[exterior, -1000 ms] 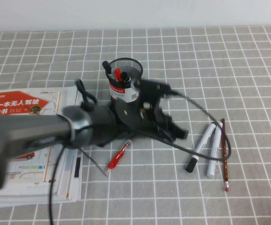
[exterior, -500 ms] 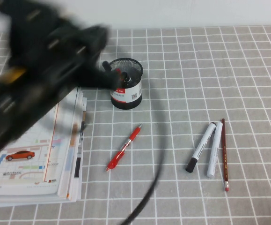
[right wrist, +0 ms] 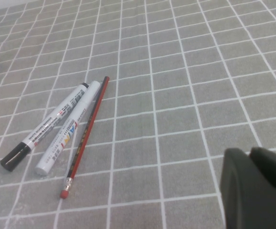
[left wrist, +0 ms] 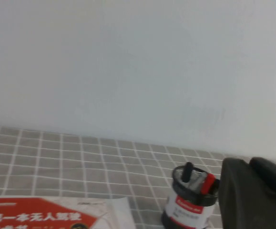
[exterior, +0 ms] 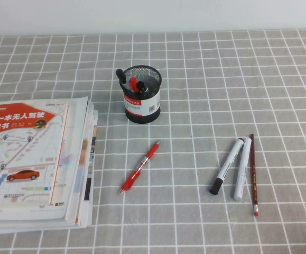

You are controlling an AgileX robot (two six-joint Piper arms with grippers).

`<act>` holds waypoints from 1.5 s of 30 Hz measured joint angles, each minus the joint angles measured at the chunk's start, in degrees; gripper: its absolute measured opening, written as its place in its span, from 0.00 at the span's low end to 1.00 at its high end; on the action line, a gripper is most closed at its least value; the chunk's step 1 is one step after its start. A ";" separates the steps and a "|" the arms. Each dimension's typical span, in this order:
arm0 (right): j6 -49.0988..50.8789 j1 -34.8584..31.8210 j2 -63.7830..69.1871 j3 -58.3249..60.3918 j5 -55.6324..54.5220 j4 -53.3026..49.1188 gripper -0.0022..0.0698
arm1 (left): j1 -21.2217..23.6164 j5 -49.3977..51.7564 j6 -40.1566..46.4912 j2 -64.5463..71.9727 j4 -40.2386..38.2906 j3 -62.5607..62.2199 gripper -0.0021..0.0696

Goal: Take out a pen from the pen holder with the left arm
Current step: 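Take a marker out of the pen holder and lay it on the table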

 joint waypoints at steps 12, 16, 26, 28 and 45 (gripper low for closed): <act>0.00 0.00 0.00 0.00 0.00 0.00 0.01 | 0.00 3.20 6.88 -1.07 -5.14 2.28 0.03; 0.00 0.00 0.00 0.00 0.00 0.00 0.01 | 0.00 7.44 4.99 3.72 -5.14 3.18 0.03; 0.00 0.00 0.00 0.00 0.00 0.00 0.01 | 0.00 8.95 4.26 11.68 -5.14 3.18 0.03; 0.00 0.00 0.00 0.00 0.00 0.00 0.01 | 0.00 9.07 4.17 12.83 -5.14 3.18 0.03; 0.00 0.00 0.00 0.00 0.00 0.00 0.01 | 0.00 13.67 0.78 13.98 33.08 8.15 0.03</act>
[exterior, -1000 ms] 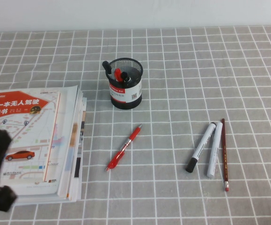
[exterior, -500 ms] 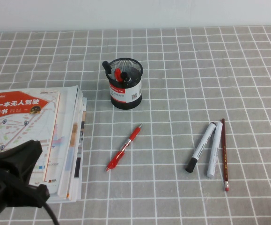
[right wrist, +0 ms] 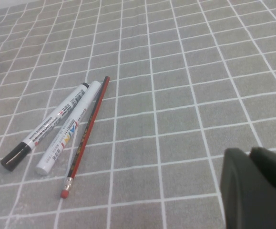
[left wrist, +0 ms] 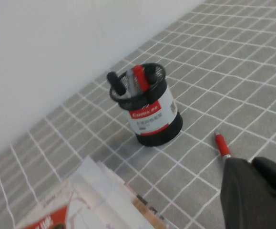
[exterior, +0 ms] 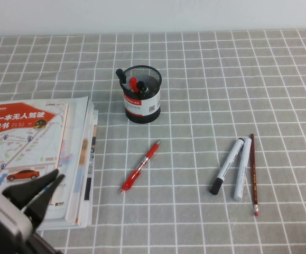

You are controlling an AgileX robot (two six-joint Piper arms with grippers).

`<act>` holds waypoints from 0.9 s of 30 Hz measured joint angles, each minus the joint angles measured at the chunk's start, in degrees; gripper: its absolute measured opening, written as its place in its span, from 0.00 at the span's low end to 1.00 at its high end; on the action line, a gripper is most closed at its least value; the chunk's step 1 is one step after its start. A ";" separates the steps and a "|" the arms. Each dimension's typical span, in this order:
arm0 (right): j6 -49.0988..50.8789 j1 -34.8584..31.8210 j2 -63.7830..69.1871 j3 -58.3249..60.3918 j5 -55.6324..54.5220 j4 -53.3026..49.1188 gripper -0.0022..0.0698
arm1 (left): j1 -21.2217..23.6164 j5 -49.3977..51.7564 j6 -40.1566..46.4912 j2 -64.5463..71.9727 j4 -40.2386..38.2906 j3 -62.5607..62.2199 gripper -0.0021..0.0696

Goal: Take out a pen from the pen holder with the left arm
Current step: 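Take a marker out of the pen holder and lay it on the table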

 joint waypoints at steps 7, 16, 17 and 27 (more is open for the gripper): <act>0.00 0.00 0.00 0.00 0.00 0.00 0.01 | 0.58 5.06 -15.67 -4.77 28.03 4.28 0.03; 0.00 0.00 0.00 0.00 0.00 0.00 0.01 | 9.97 6.32 -56.61 -18.55 49.82 12.03 0.03; 0.00 0.00 0.00 0.00 0.00 0.00 0.01 | 11.40 6.57 -60.45 -20.11 52.46 12.50 0.03; 0.00 0.00 0.00 0.00 0.00 0.00 0.01 | 24.88 7.71 -74.16 -32.85 66.81 15.74 0.03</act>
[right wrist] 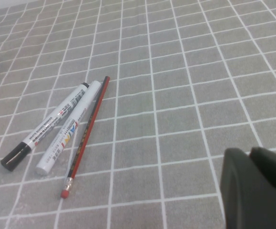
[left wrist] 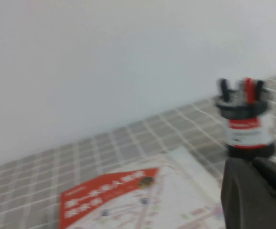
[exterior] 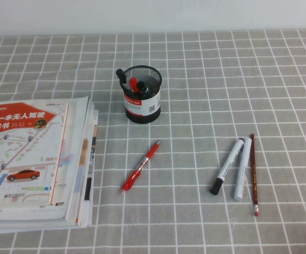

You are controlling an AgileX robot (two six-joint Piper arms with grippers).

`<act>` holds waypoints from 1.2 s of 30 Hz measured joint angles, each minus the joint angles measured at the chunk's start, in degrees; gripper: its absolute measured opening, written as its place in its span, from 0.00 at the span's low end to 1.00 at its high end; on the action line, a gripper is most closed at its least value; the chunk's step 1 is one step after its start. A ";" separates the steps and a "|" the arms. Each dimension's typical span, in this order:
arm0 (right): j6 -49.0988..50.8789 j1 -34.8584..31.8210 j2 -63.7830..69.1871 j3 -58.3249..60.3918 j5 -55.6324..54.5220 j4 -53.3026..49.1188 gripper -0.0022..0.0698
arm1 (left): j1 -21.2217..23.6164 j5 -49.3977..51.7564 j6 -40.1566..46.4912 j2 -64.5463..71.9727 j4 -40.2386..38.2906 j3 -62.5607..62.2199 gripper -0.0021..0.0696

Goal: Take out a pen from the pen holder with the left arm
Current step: 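Take a marker out of the pen holder and lay it on the table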

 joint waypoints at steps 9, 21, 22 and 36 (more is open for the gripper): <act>0.00 0.00 0.00 0.00 0.00 0.00 0.01 | 13.89 6.42 -0.27 -4.05 -2.22 0.00 0.03; 0.00 0.00 0.00 0.00 0.00 0.00 0.01 | 18.27 13.34 -0.27 -4.14 -11.38 0.00 0.03; 0.00 0.00 0.00 0.00 0.00 0.00 0.01 | 18.27 14.36 -0.27 -4.14 -12.23 0.00 0.03; 0.00 0.00 0.00 0.00 0.00 0.00 0.01 | 18.27 19.75 -0.27 -4.27 -14.61 0.00 0.03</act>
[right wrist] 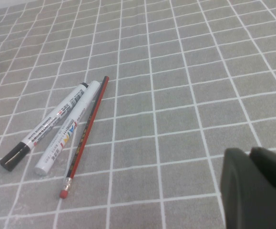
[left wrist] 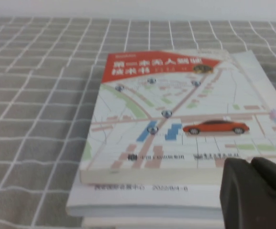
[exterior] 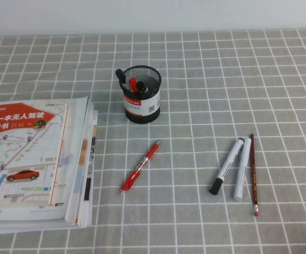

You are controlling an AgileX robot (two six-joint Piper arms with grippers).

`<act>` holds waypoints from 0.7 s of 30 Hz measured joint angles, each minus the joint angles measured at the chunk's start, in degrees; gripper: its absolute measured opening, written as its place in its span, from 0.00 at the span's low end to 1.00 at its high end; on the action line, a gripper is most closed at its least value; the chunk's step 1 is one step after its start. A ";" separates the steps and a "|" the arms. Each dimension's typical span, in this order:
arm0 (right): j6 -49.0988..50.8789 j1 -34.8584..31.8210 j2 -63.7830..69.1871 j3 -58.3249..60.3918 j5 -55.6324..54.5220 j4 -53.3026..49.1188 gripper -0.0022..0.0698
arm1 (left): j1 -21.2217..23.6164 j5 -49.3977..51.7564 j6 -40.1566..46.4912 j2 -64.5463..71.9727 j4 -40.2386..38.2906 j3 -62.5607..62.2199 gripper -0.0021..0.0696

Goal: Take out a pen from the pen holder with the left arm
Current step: 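Take a marker out of the pen holder and lay it on the table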

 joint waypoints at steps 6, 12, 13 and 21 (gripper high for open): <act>0.00 0.00 0.00 0.00 0.00 0.00 0.01 | 0.00 4.23 0.00 0.00 -0.85 0.00 0.03; 0.00 0.00 0.00 0.00 0.00 0.00 0.01 | -2.07 5.15 -1.81 0.00 -1.47 0.00 0.03; 0.00 0.00 0.00 0.00 0.00 0.00 0.01 | -2.30 5.28 -1.94 0.00 -1.57 0.00 0.03; 0.00 0.00 0.00 0.00 0.00 0.00 0.01 | -2.43 5.51 -2.06 0.00 -1.46 0.00 0.03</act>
